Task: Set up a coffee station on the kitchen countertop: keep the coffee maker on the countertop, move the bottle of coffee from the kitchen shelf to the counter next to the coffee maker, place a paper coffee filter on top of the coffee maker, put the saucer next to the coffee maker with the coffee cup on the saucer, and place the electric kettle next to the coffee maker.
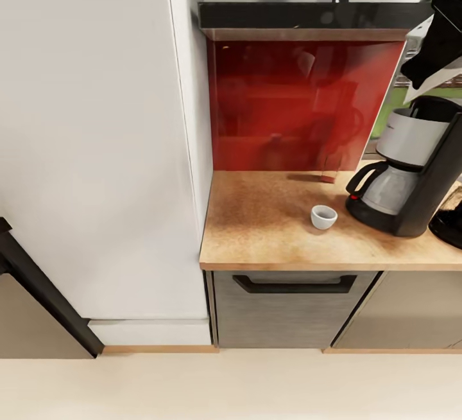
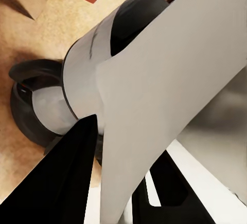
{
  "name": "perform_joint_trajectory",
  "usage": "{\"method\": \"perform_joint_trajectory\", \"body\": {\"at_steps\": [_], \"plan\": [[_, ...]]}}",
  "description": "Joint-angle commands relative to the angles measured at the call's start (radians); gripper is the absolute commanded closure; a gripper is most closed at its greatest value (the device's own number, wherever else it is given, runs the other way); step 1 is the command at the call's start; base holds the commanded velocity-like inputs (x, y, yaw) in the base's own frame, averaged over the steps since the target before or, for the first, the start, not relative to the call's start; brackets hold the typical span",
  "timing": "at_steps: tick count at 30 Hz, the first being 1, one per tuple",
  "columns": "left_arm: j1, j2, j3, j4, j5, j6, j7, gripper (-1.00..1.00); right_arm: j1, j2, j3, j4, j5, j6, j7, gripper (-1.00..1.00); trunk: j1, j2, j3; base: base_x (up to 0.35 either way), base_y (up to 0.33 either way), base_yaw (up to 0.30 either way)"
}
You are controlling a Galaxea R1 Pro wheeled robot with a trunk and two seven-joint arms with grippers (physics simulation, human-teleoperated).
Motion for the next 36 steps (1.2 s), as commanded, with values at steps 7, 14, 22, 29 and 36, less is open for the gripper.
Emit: {"method": "perform_joint_trajectory", "body": {"at_steps": [7,14,22,29,36], "plan": [[0.000,0.000,0.000,-0.001,0.002,-0.001,0.000,-1.00,0.000,-0.004,-0.001,0.000,0.007,0.002,0.008,1.00,0.000,0.000,-0.001,0.027,0.000,0.000],[0.000,0.000,0.000,-0.001,0.001,-0.001,0.000,-1.00,0.004,-0.004,0.000,0.000,0.007,0.004,-0.017,1.00,0.000,0.000,-0.001,0.003,0.000,0.000],[0.000,0.000,0.000,-0.002,0.002,-0.001,0.000,-1.00,0.005,-0.001,0.001,0.000,0.007,0.004,-0.057,1.00,0.000,0.000,-0.001,0.000,0.000,0.000],[0.000,0.000,0.000,-0.002,0.001,-0.001,0.000,-1.00,0.006,0.000,0.002,-0.001,0.007,0.004,-0.062,1.00,0.000,0.000,-0.001,0.000,0.000,0.000],[0.000,0.000,0.000,-0.002,0.001,-0.001,0.000,-1.00,0.006,0.002,0.002,-0.001,0.007,0.004,-0.113,1.00,0.000,0.000,-0.001,0.000,0.000,0.000]]}}
